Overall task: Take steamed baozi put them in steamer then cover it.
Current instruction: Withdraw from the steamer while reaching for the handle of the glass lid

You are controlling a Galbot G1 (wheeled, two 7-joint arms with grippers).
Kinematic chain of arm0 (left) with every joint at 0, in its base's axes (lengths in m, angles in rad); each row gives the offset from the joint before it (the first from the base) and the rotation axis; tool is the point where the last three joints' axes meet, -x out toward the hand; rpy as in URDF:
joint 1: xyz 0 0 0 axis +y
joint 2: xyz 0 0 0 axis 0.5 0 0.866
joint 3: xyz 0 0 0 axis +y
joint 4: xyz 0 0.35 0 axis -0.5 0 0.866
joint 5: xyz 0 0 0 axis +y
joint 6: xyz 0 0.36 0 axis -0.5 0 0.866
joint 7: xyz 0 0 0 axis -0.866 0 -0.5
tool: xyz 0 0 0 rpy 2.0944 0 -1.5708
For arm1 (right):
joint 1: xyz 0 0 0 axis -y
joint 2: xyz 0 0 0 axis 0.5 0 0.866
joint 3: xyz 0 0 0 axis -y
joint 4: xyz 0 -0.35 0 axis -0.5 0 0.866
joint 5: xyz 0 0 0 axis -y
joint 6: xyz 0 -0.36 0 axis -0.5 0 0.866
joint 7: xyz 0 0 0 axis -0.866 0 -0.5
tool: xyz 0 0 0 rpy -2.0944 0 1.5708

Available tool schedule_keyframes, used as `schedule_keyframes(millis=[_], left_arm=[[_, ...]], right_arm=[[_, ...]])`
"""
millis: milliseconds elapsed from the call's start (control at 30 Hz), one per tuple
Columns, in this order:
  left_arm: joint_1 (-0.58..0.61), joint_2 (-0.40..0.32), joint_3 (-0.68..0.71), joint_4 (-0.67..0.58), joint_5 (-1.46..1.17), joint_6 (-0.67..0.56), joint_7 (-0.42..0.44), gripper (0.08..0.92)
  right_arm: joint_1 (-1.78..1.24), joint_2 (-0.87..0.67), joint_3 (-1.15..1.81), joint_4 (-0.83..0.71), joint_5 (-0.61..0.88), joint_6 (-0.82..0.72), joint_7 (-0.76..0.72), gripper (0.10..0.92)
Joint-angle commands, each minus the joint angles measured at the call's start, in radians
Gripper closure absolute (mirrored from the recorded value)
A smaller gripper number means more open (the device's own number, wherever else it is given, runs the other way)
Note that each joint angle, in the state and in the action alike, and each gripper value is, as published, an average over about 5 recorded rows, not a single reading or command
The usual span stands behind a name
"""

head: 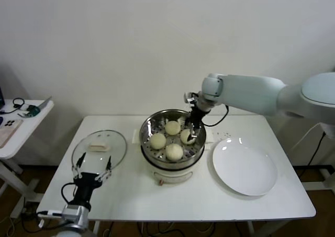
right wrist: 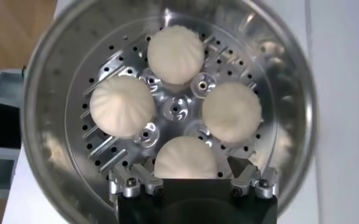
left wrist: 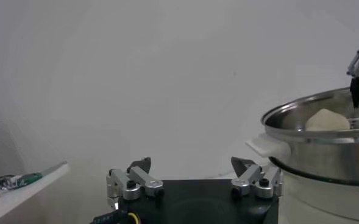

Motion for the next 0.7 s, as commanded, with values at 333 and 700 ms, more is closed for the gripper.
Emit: schedule_keyframes(millis=[333,700], left_arm=[[0.002,-0.002,0.012,0.002,0.036,-0.008,-0.008,0.177],[-0.005,-0.007,0.015,-0.046,0.067,-0.003,-0.017,0.177]], right_arm=[[-0.196,-0.454,0.44,0.294,-0.083,0.295,0.548,0.203],[-0.792,-0.636,1.122,0.407,-0.215,0.33,0.8,0.203]])
